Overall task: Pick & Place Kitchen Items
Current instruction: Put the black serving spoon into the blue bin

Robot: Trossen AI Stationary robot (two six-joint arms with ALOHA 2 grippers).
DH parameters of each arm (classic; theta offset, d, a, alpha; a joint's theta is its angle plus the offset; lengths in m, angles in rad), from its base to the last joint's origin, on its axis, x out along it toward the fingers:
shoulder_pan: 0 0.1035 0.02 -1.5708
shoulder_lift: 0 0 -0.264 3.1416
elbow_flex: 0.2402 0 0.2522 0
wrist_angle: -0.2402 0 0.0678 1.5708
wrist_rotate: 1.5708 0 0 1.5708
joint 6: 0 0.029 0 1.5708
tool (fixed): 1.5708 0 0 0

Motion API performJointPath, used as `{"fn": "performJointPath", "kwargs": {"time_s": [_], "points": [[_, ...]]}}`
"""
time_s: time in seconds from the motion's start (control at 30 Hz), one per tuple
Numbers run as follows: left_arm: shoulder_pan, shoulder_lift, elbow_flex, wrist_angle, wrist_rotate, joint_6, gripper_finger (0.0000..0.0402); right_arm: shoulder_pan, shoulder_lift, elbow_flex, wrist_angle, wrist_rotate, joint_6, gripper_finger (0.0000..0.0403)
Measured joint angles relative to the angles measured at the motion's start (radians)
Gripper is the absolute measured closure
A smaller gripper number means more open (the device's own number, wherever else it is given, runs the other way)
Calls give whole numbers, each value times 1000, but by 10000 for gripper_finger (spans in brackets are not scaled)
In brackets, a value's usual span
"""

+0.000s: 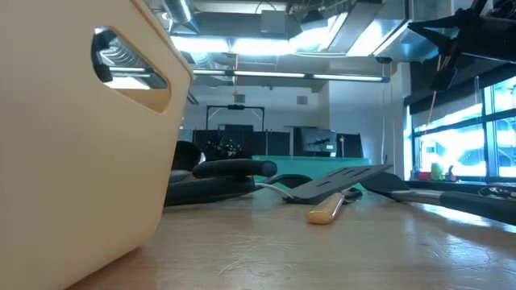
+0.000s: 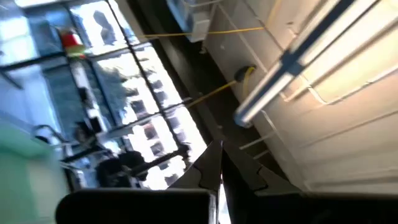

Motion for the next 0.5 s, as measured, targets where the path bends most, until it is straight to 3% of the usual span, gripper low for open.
{"fn": "performJointPath", "kwargs": {"time_s": [0.3, 0.5], "points": [[0, 145, 169, 23, 185, 139, 398, 0, 0, 0, -18, 7, 0, 402], [0, 310, 311, 23, 216, 270, 397, 0, 0, 0, -26, 7, -1, 402]]}}
